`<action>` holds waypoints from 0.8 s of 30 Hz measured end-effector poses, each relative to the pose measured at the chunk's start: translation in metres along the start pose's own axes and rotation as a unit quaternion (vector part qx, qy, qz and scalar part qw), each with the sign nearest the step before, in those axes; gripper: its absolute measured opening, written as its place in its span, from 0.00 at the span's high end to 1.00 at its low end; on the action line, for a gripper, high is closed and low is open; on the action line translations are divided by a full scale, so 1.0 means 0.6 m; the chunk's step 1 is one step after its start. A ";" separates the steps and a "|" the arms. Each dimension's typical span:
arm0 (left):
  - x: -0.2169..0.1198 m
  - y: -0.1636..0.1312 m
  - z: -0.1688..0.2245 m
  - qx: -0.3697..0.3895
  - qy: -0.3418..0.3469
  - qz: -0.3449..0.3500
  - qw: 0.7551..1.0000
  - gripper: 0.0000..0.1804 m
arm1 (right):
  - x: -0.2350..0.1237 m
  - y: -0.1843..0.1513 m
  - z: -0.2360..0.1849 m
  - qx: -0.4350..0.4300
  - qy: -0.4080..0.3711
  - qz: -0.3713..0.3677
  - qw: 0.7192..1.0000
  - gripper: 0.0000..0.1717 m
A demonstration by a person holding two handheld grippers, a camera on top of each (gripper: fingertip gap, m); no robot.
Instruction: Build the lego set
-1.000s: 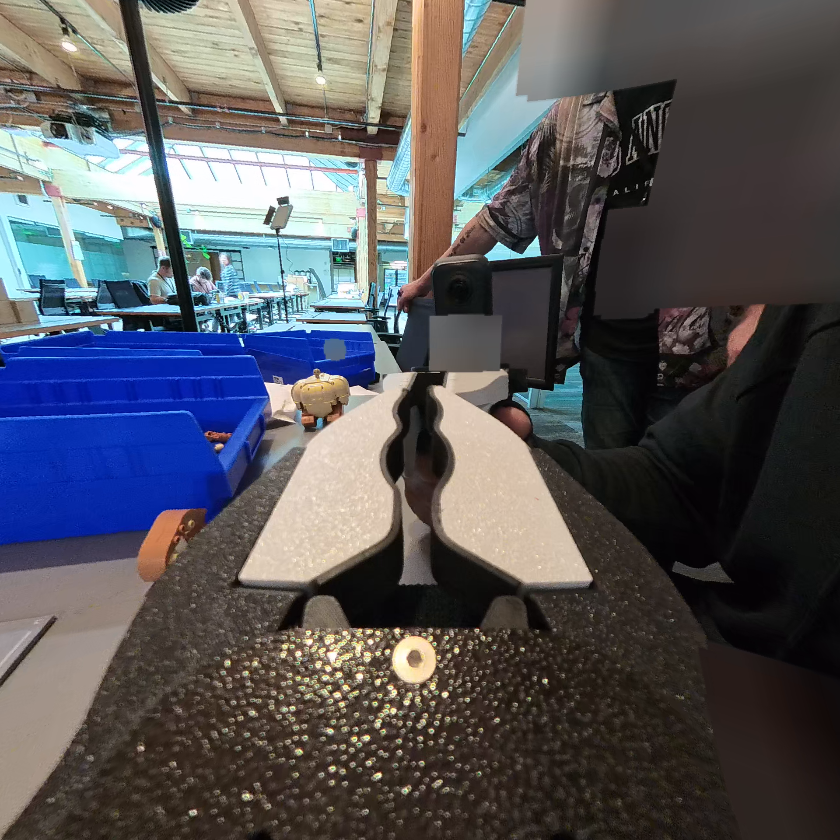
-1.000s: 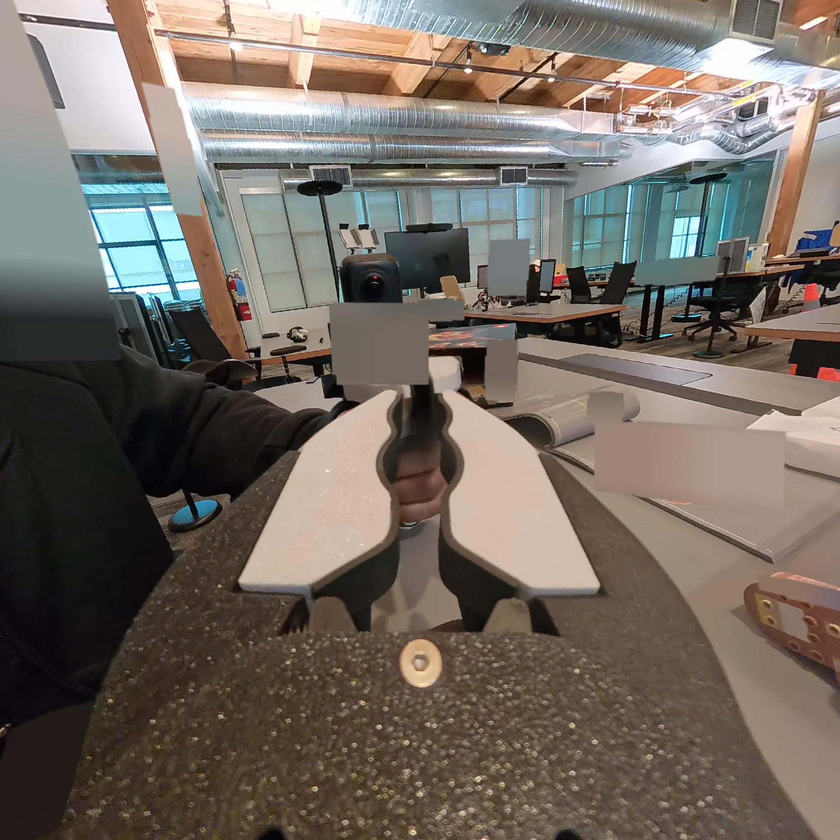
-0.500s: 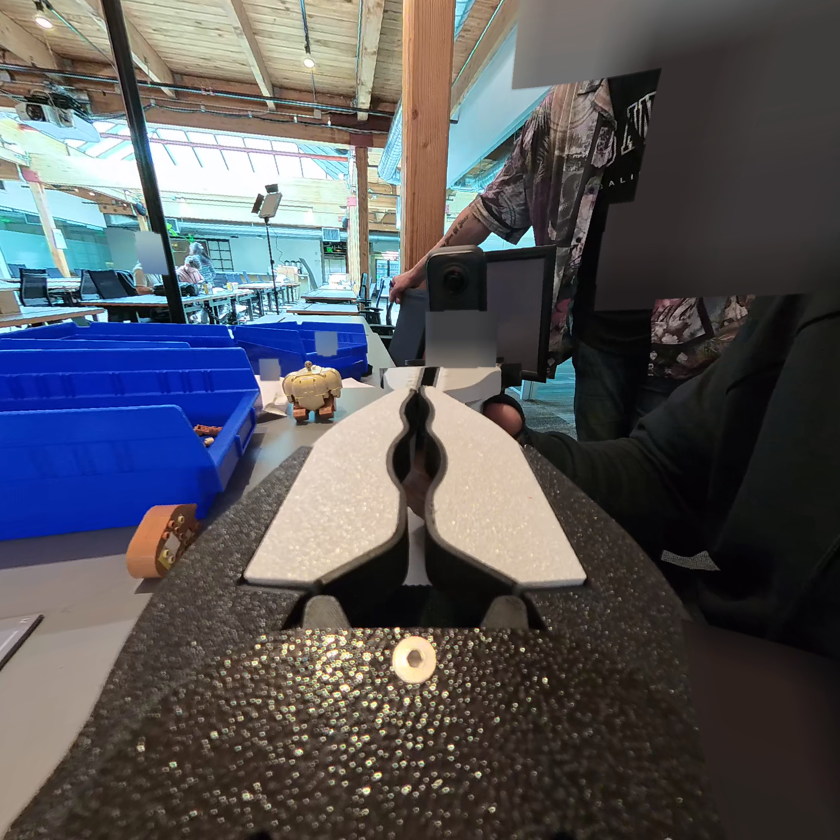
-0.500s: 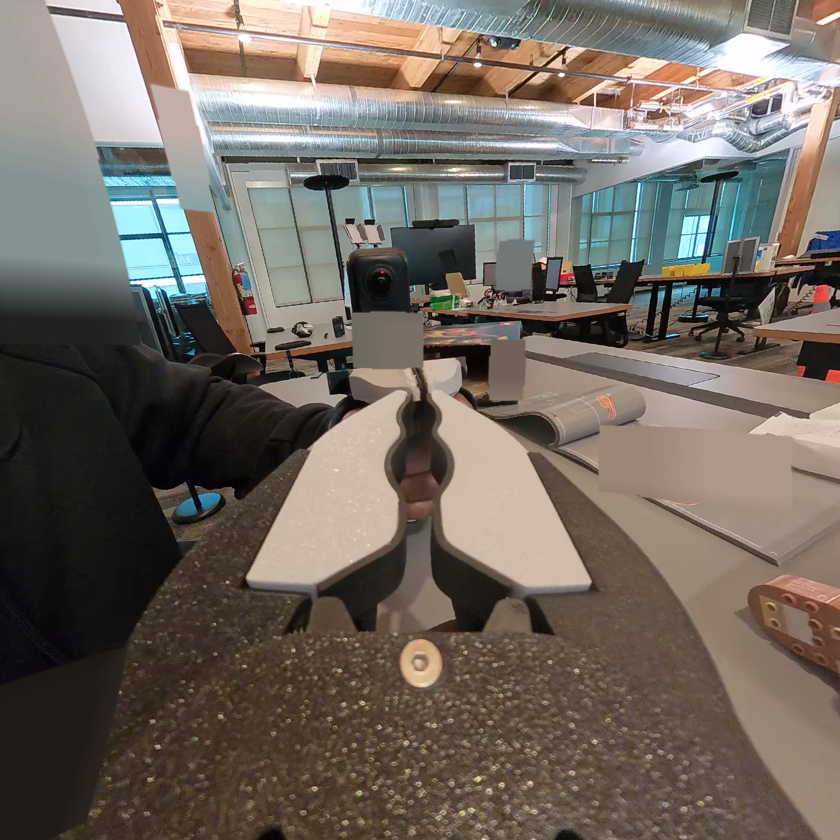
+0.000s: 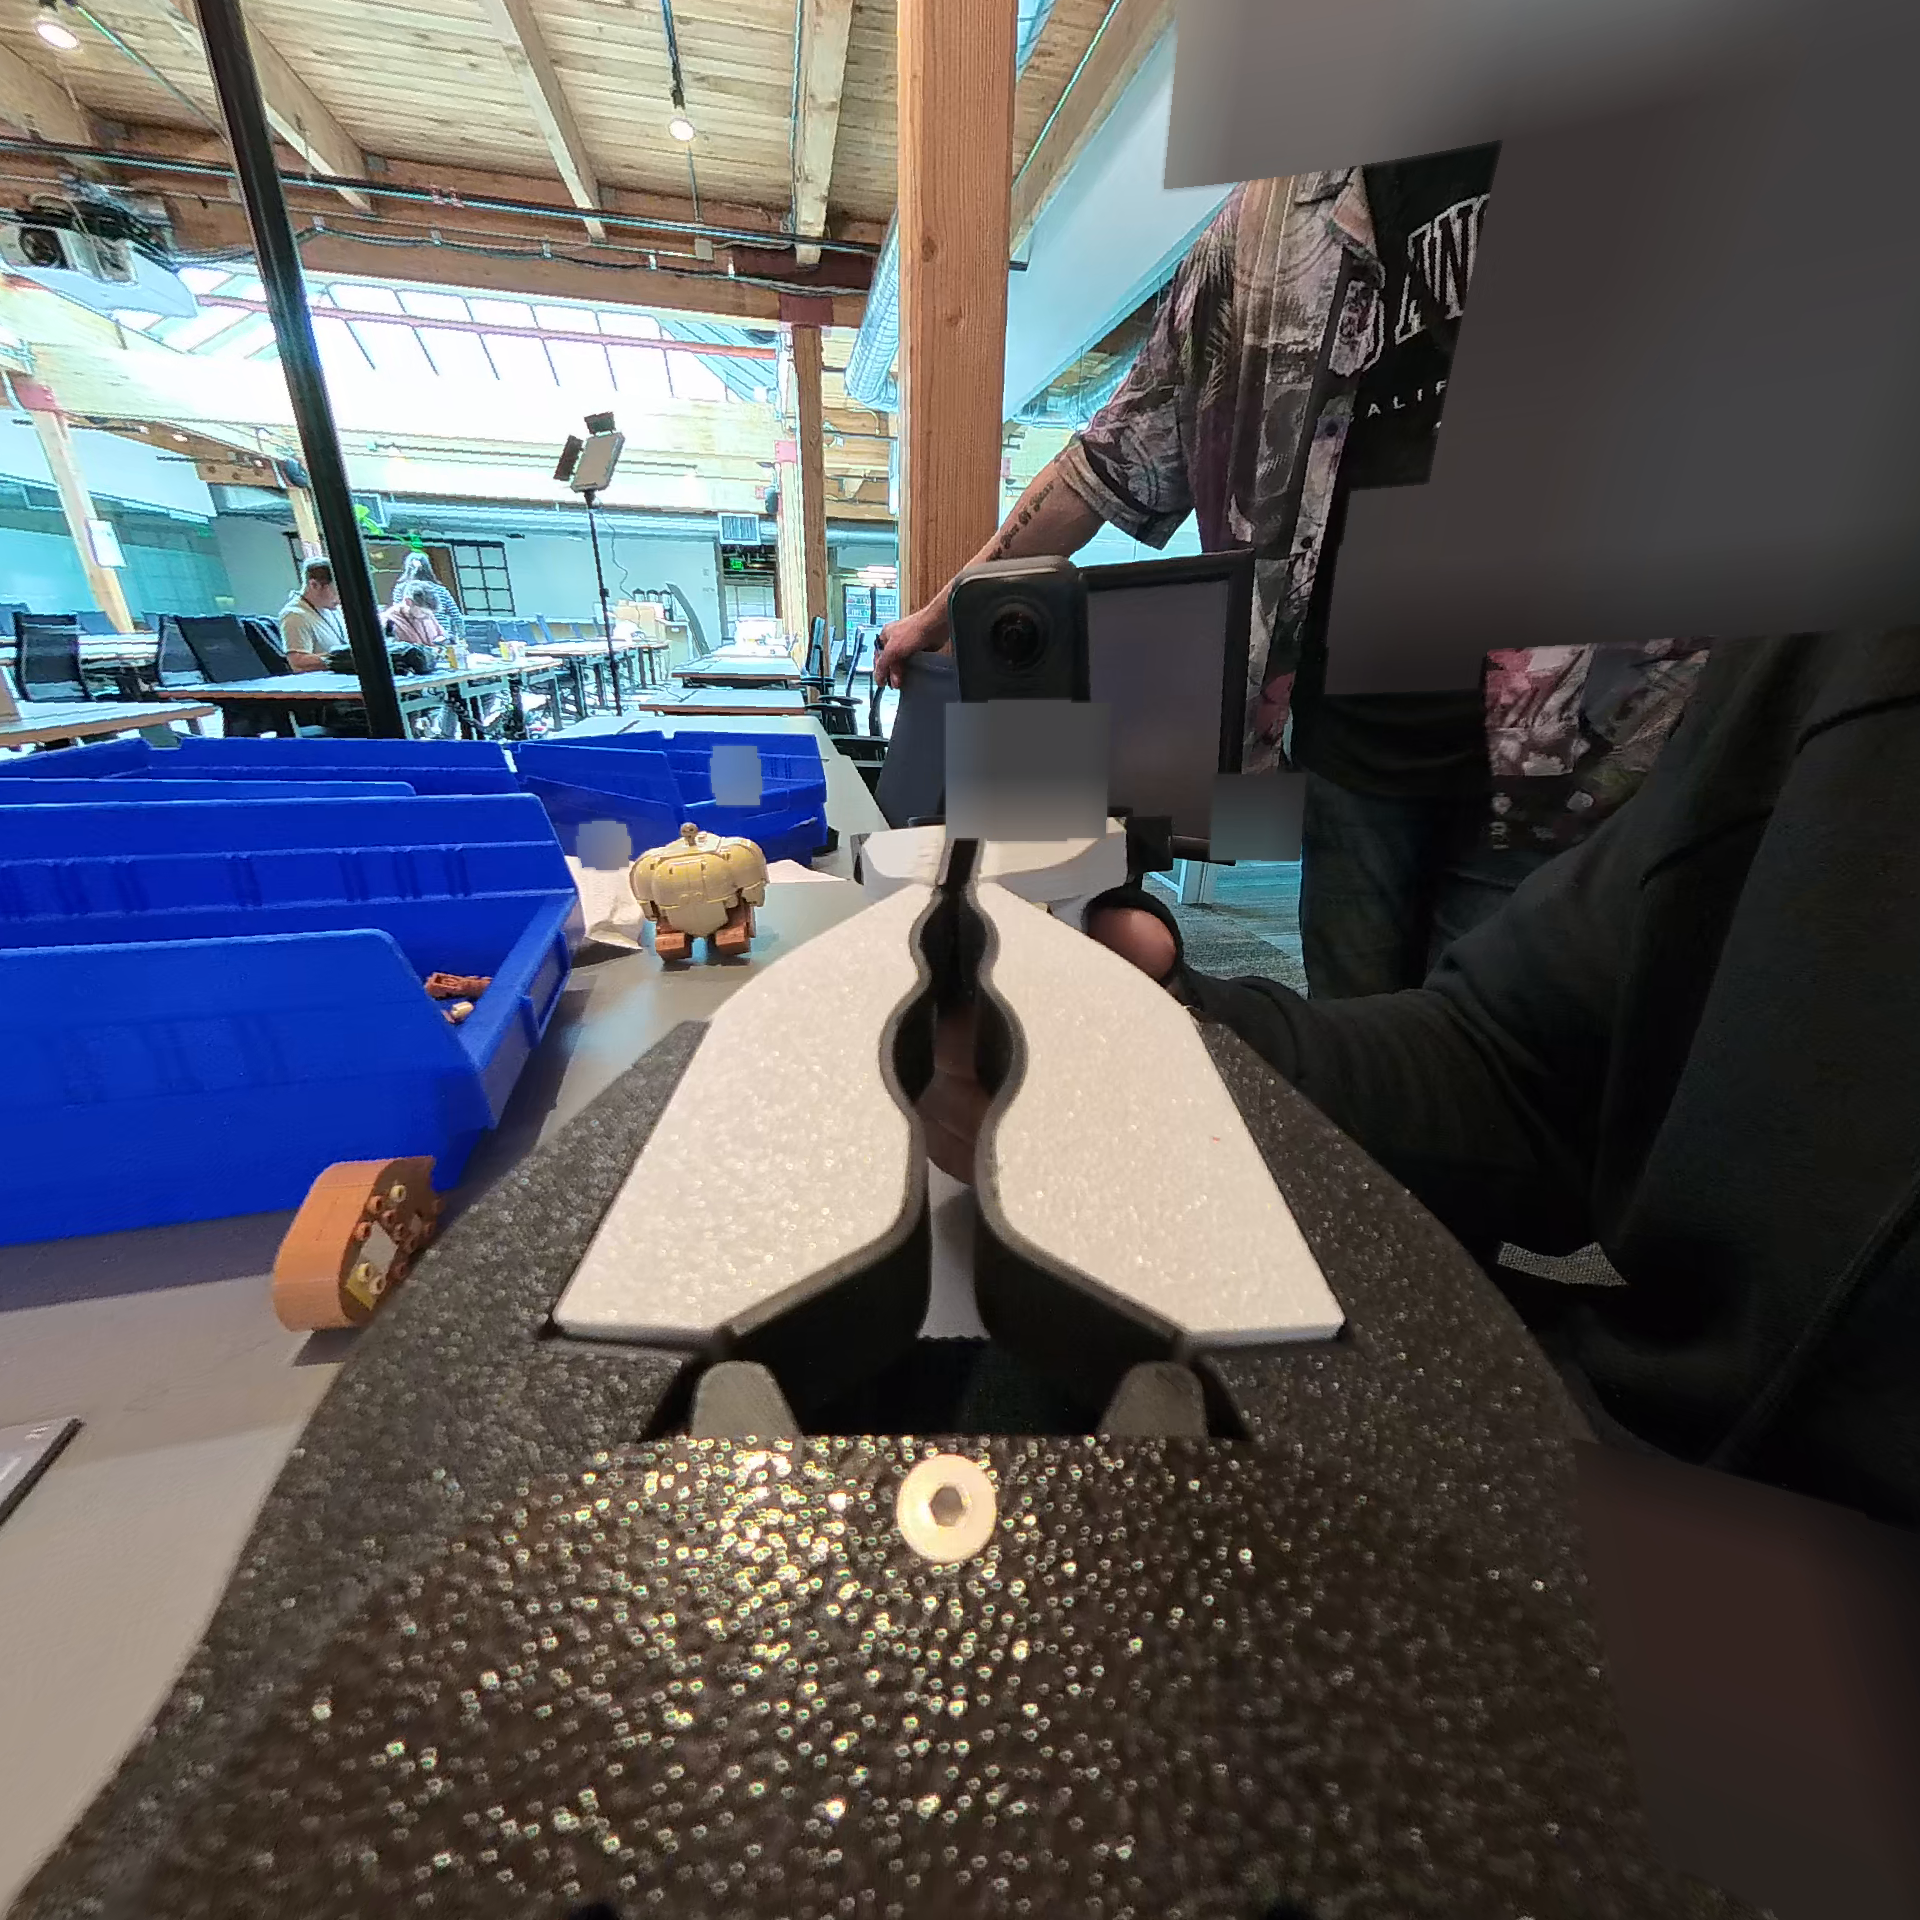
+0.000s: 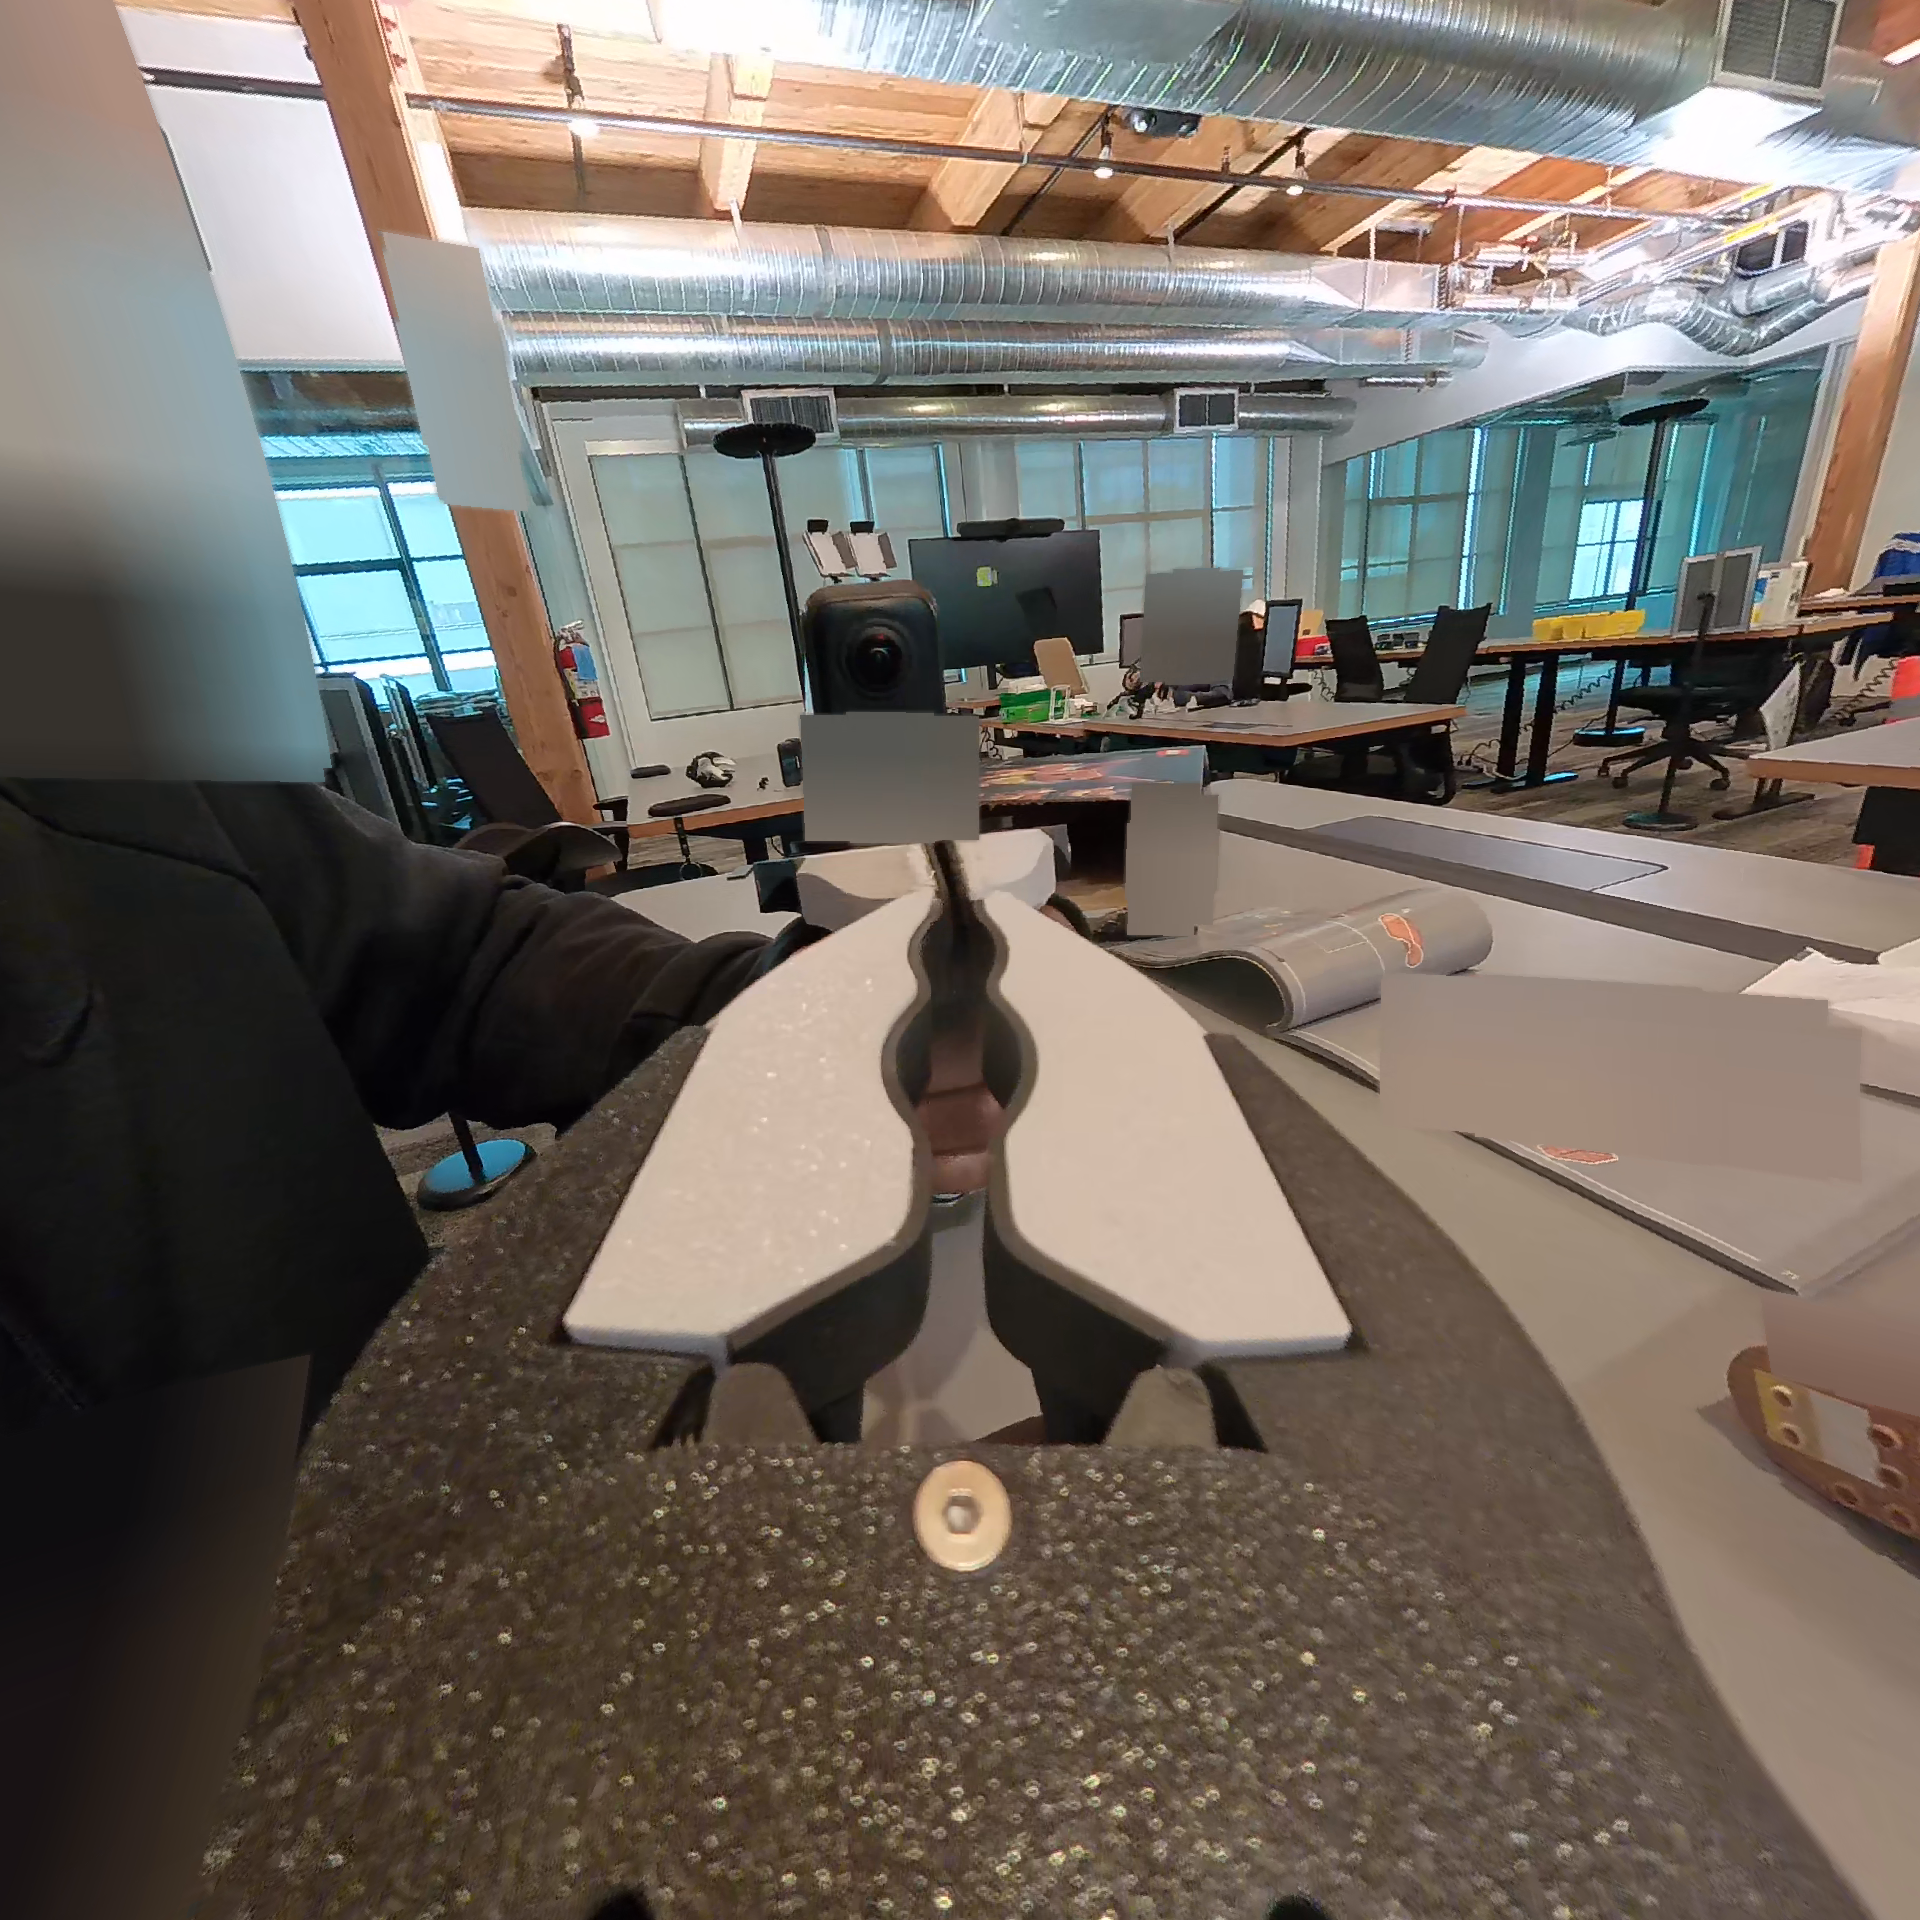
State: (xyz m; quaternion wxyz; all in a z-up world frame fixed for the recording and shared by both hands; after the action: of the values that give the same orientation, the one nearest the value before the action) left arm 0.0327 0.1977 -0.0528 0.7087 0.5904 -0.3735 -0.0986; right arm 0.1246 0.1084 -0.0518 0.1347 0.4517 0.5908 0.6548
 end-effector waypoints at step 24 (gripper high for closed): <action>-0.001 0.000 0.001 0.004 0.003 0.001 1.000 1.00 | 0.001 -0.002 -0.004 -0.013 0.004 -0.006 1.000 1.00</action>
State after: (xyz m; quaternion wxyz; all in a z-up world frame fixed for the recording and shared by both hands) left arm 0.0319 0.1974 -0.0527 0.7079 0.5930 -0.3719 -0.0946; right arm 0.1217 0.1076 -0.0524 0.1420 0.4439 0.5855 0.6633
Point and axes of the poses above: each gripper's, where its closed fingertips meet, x out along the fingers, y out of its top, z = x × y across the jaws, the point moved 7 cm from there along -x, back along the fingers, and after that the axes turned 13 degrees about z, right-handed, at the moved point
